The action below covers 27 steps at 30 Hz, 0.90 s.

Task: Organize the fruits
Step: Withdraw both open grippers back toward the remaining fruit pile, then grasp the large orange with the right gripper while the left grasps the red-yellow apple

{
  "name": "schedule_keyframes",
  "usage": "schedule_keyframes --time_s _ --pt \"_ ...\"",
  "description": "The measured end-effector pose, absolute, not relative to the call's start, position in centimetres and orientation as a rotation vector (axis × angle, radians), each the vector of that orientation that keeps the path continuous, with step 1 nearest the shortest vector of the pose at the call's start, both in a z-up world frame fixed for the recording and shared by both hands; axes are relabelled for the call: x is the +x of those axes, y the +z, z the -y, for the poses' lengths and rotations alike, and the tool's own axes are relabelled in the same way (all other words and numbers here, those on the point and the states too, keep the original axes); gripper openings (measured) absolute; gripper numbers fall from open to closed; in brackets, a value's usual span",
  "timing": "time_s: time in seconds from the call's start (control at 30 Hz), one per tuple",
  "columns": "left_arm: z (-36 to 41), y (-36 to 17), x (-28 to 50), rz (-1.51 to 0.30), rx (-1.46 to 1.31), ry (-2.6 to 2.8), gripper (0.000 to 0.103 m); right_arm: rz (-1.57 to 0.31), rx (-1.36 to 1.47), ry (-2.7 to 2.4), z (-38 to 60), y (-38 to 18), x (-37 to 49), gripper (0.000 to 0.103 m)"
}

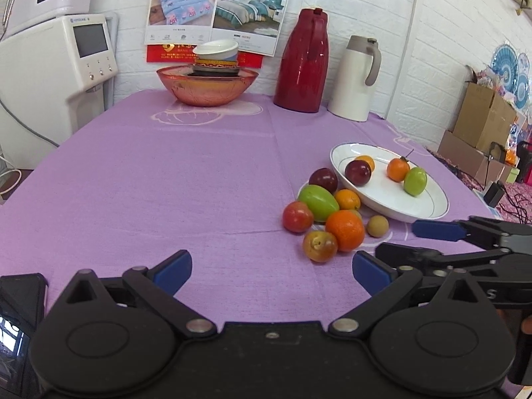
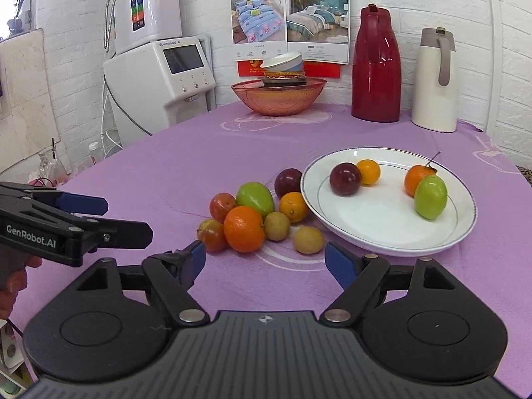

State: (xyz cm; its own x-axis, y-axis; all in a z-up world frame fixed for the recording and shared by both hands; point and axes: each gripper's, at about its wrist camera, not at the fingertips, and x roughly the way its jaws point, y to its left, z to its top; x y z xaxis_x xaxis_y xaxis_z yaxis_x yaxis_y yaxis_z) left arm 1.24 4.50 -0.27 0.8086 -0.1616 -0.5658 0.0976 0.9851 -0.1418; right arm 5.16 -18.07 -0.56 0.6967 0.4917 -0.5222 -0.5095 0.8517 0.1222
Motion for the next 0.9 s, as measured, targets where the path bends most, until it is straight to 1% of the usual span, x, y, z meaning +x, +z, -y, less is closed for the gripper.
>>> schedule_keyframes --time_s 0.07,0.1,0.2,0.27,0.33,0.53,0.6,0.63,0.9 --pt "-5.1 -0.3 1.2 -0.613 -0.118 -0.138 0.103 -0.588 -0.033 0.555 17.3 -0.8 5.8 0.103" --pt "-5.3 -0.4 1.2 -0.613 -0.122 -0.138 0.103 -0.593 -0.030 0.556 16.9 -1.0 6.0 0.100" --pt "-5.8 -0.5 1.2 -0.614 -0.127 -0.140 0.103 -0.611 -0.005 0.550 16.3 -1.3 6.7 0.091" --pt "-6.0 -0.7 1.2 -0.616 -0.128 -0.144 0.103 -0.619 0.003 0.556 16.0 -1.5 6.9 0.080" --pt "-6.2 -0.8 1.4 -0.621 -0.132 -0.150 0.103 -0.620 -0.004 0.563 15.7 -1.6 7.0 0.075" --pt "-6.1 -1.3 1.9 -0.637 -0.136 -0.175 0.103 -0.610 0.005 0.573 15.3 -1.7 7.3 0.070" --pt "-6.0 -1.4 2.0 -0.641 -0.131 -0.181 0.103 -0.609 0.016 0.575 15.3 -1.7 7.6 0.066" --pt "-5.9 -1.5 2.1 -0.644 -0.129 -0.183 0.103 -0.610 0.017 0.573 15.4 -1.7 7.6 0.053" --pt "-4.5 -2.0 3.2 -0.657 -0.126 -0.229 0.103 -0.617 -0.026 0.575 18.0 -0.8 5.7 0.052"
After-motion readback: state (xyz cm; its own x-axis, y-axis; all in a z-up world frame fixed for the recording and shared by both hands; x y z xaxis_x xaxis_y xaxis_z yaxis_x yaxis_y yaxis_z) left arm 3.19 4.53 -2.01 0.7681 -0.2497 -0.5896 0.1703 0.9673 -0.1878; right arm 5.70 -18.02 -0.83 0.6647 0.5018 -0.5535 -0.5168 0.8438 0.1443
